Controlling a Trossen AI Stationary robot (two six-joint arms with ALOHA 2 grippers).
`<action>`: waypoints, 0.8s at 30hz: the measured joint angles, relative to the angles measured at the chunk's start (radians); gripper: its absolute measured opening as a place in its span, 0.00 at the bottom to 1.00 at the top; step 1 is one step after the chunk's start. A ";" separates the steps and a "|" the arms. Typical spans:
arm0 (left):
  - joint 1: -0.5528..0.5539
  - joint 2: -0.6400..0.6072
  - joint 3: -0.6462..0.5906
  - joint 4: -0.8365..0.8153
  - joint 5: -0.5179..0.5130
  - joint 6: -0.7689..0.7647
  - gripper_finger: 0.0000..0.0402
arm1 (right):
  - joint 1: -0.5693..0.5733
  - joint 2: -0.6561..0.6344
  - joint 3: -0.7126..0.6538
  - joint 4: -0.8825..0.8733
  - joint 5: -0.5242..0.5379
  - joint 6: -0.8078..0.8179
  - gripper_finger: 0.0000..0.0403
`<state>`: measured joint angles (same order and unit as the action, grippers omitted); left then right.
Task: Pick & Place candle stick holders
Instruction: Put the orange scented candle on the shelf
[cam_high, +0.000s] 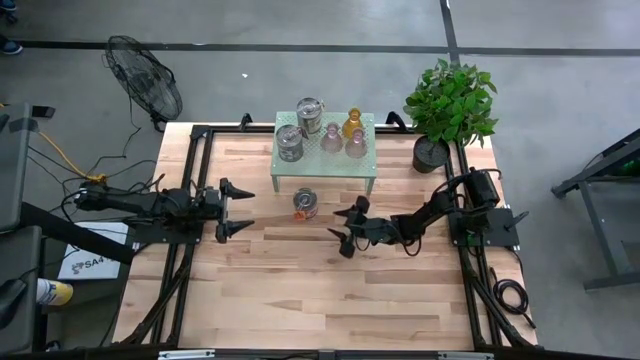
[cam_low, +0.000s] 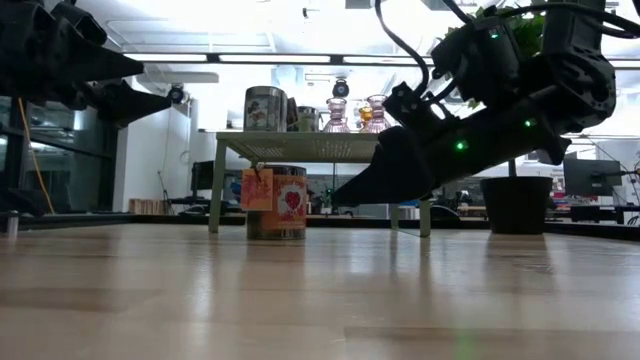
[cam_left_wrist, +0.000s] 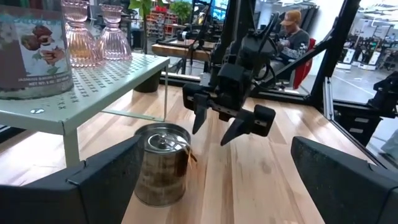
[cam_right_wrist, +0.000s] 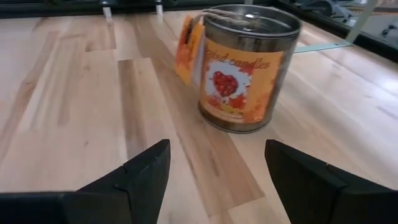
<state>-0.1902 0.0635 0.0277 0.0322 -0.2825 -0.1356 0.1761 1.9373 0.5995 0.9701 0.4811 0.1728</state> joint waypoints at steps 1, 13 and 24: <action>0.000 0.000 0.000 0.000 0.000 0.000 0.99 | -0.001 0.000 0.000 0.000 0.010 -0.004 0.64; 0.000 0.000 -0.001 0.001 0.003 0.000 0.99 | -0.034 0.000 0.001 0.000 -0.070 -0.070 0.64; 0.000 0.000 -0.001 0.002 0.004 0.000 0.99 | -0.040 0.000 0.026 -0.014 0.010 -0.100 0.76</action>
<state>-0.1902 0.0635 0.0265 0.0338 -0.2783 -0.1360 0.1364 1.9373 0.6257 0.9558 0.4913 0.0730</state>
